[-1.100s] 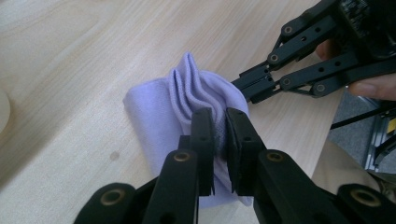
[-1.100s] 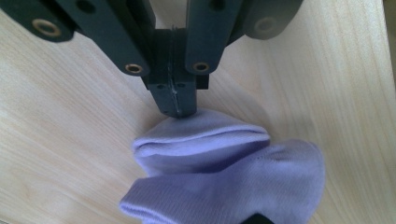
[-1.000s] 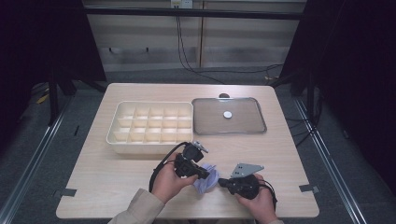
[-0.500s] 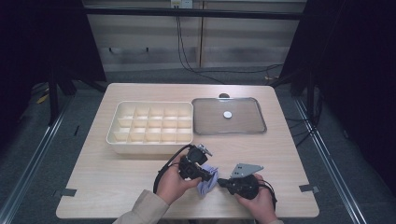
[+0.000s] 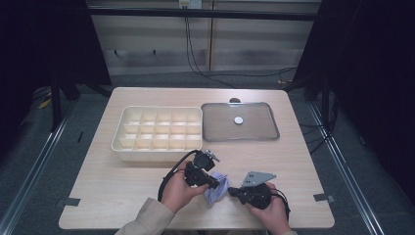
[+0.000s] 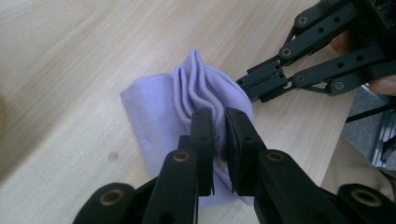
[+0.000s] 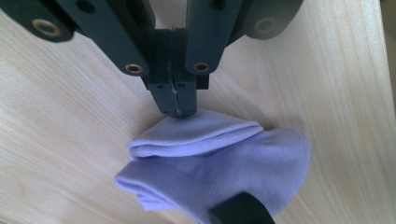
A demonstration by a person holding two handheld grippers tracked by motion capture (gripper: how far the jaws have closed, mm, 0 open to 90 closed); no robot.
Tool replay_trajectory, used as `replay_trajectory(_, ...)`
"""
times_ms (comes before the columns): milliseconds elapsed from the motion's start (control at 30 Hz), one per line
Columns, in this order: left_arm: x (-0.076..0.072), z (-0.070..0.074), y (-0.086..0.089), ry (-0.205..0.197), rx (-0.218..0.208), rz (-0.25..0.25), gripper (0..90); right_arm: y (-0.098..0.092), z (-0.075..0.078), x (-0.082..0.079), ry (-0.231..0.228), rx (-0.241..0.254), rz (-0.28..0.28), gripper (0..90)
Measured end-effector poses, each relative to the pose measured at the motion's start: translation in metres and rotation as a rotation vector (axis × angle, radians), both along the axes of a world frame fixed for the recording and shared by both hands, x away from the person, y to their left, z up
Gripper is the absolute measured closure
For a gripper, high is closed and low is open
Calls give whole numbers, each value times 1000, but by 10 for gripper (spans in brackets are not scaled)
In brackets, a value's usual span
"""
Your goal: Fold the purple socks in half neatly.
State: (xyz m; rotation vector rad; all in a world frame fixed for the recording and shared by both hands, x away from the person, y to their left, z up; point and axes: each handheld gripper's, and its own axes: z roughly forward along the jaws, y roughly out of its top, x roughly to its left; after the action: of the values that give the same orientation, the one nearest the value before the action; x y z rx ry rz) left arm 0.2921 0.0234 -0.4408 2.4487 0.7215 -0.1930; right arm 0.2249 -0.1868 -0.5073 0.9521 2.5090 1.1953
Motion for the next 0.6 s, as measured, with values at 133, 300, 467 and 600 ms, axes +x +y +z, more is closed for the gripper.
replay_trajectory(133,0,5,4,-5,4,6,821,0,0,0,3,2,0,900)
replay_trajectory(300,1,11,5,-7,-5,5,821,0,0,0,4,3,1,900)
replay_trajectory(467,2,21,8,-20,3,1,821,0,0,0,5,5,-2,900)
replay_trajectory(600,5,29,15,-23,6,20,821,0,0,0,6,7,-3,900)
